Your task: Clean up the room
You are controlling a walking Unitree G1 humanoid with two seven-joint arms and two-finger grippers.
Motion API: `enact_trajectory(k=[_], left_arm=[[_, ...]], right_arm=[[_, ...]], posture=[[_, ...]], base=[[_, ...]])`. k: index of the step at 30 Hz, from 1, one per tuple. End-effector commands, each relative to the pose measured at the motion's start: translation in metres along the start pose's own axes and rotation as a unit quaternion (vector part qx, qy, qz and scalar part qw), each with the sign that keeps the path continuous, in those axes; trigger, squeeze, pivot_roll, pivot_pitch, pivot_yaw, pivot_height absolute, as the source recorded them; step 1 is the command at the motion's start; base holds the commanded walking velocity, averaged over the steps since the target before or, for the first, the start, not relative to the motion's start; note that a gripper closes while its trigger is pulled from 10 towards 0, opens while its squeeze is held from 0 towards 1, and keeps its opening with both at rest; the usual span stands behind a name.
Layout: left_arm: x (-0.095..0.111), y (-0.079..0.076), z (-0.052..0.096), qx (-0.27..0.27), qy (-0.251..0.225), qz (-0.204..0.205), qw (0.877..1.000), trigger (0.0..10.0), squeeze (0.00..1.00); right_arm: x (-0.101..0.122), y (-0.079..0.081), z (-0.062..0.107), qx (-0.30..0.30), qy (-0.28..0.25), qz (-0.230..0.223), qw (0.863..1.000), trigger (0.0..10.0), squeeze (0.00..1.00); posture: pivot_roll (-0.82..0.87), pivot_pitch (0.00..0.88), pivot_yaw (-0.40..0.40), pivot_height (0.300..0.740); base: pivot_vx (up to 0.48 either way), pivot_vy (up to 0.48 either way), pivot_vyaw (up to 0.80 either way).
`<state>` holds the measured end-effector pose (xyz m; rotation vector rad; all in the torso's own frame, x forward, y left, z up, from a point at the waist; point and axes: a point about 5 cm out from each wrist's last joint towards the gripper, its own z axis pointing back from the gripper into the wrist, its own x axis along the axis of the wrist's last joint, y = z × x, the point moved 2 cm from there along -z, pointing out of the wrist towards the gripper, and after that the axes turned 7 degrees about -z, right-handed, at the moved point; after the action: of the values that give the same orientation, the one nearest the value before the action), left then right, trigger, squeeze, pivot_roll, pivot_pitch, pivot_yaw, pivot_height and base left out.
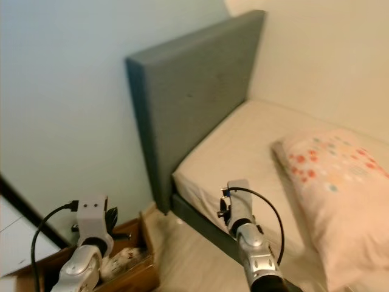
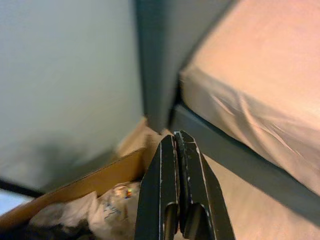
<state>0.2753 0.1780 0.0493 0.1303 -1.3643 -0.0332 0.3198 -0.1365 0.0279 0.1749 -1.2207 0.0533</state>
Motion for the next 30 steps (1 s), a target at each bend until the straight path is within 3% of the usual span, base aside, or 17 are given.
enact_trajectory(k=[1,6,30], left_arm=[[-0.0057,-0.004,0.0021,-0.012,0.013,-0.01,1.0,10.0,0.0],[-0.0054,-0.0055,0.0018,-0.014,0.002,-0.047,0.999,10.0,0.0],[-0.003,-0.0119,0.0017,-0.028,-0.015,-0.053,0.998,10.0,0.0]], right_arm=[[-0.0048,-0.0044,0.0033,-0.008,0.009,-0.004,1.0,10.0,0.0],[-0.0056,-0.0044,0.0046,-0.008,0.01,-0.004,1.0,10.0,0.0],[-0.0056,-0.0077,0.0084,-0.011,0.011,0.0,1.0,10.0,0.0]], posture=[[-0.02,0.124,-0.026,0.74],[-0.02,0.125,-0.026,0.74],[-0.04,0.101,-0.025,0.74]], base=[[0.0,0.0,-0.8],[0.0,0.0,-0.8],[0.0,0.0,-0.8]])
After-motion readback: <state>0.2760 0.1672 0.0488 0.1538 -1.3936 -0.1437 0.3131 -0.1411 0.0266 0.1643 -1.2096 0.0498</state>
